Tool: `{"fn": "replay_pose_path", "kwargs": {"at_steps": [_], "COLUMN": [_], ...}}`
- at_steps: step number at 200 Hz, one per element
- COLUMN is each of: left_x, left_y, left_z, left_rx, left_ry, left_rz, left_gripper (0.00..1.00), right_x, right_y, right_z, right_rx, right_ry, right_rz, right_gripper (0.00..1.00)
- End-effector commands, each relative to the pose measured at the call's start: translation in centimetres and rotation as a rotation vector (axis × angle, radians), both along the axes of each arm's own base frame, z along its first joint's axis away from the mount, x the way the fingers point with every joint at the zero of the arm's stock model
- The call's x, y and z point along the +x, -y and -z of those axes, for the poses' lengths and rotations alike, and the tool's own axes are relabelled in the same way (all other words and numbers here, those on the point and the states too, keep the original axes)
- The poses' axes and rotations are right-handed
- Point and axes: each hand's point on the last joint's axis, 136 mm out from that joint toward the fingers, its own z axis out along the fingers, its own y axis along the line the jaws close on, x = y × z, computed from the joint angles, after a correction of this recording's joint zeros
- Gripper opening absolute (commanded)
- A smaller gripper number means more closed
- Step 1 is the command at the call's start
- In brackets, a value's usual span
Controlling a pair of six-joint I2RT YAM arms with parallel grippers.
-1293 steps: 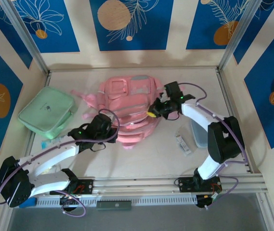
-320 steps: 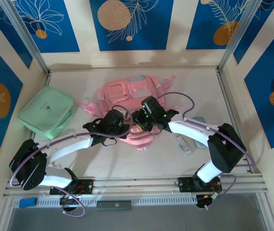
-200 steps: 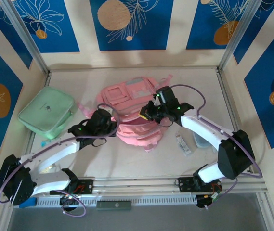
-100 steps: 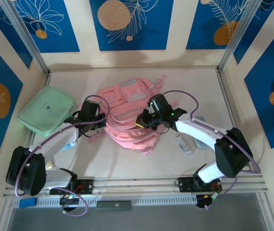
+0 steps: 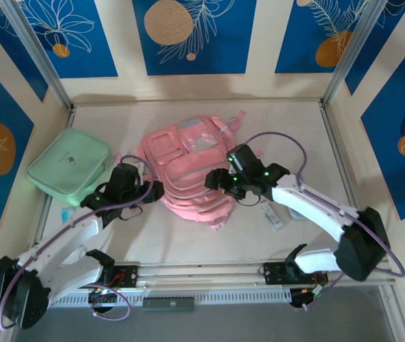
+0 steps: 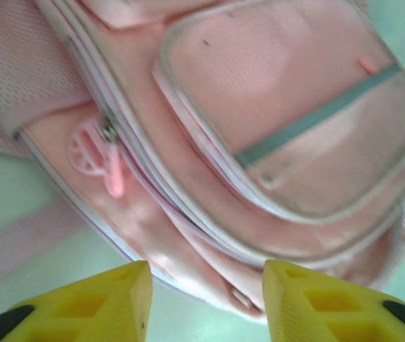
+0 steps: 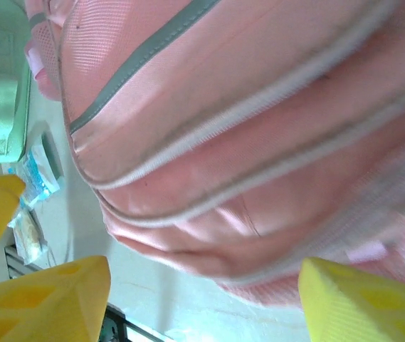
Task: Pack the student bag
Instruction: Unzip the student bag at the center of the table.
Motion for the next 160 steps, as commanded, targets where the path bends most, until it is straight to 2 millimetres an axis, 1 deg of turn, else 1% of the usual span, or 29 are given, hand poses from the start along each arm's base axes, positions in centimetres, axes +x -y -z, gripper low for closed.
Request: {"fn": "replay_pose_path", "kwargs": {"at_steps": [1, 14, 22, 31, 38, 45, 72, 79, 101, 128, 160], "left_x": [-2.7, -3.5, -3.9, -4.2, -4.3, -4.4, -4.6, -4.8, -5.0, -5.0, -4.8], "left_y": [1.0, 2.3, 3.1, 3.9, 4.5, 5.2, 8.0, 8.9, 11.4, 13.5, 15.6], "left_z": [1.1, 1.0, 0.9, 0.8, 0.7, 0.5, -0.6, -1.0, -1.3, -1.6, -2.0], "left_rx": [-0.045, -0.074, -0.087, -0.092, -0.096, -0.1, -0.126, -0.136, -0.145, -0.14, -0.168], "left_ry": [-0.054, -0.051, -0.048, -0.048, -0.041, -0.032, 0.003, 0.017, 0.038, 0.052, 0.083], "left_rz": [0.015, 0.039, 0.06, 0.073, 0.083, 0.096, 0.137, 0.152, 0.188, 0.206, 0.223], "left_gripper": [0.47, 0.49, 0.51, 0.52, 0.53, 0.54, 0.57, 0.58, 0.62, 0.65, 0.67], "right_x": [-2.1, -2.0, -1.8, -1.3, -0.8, -0.4, 1.0, 1.4, 1.9, 1.6, 0.3], "right_y": [6.1, 8.9, 10.3, 11.8, 13.1, 14.5, 19.0, 19.8, 22.7, 26.1, 29.7], "right_z": [1.7, 1.6, 1.5, 1.2, 1.1, 1.1, 1.0, 1.1, 1.5, 2.2, 3.8], "right_rx": [-0.176, -0.201, -0.203, -0.187, -0.188, -0.199, -0.219, -0.212, -0.191, -0.176, -0.154], "right_ry": [-0.055, -0.07, -0.063, -0.055, -0.045, -0.047, -0.039, -0.034, -0.056, -0.069, -0.116], "right_rz": [0.069, 0.138, 0.17, 0.211, 0.239, 0.281, 0.428, 0.458, 0.566, 0.695, 0.869], "right_gripper": [0.8, 0.84, 0.86, 0.89, 0.94, 0.96, 0.99, 1.0, 0.99, 0.99, 0.99]}}
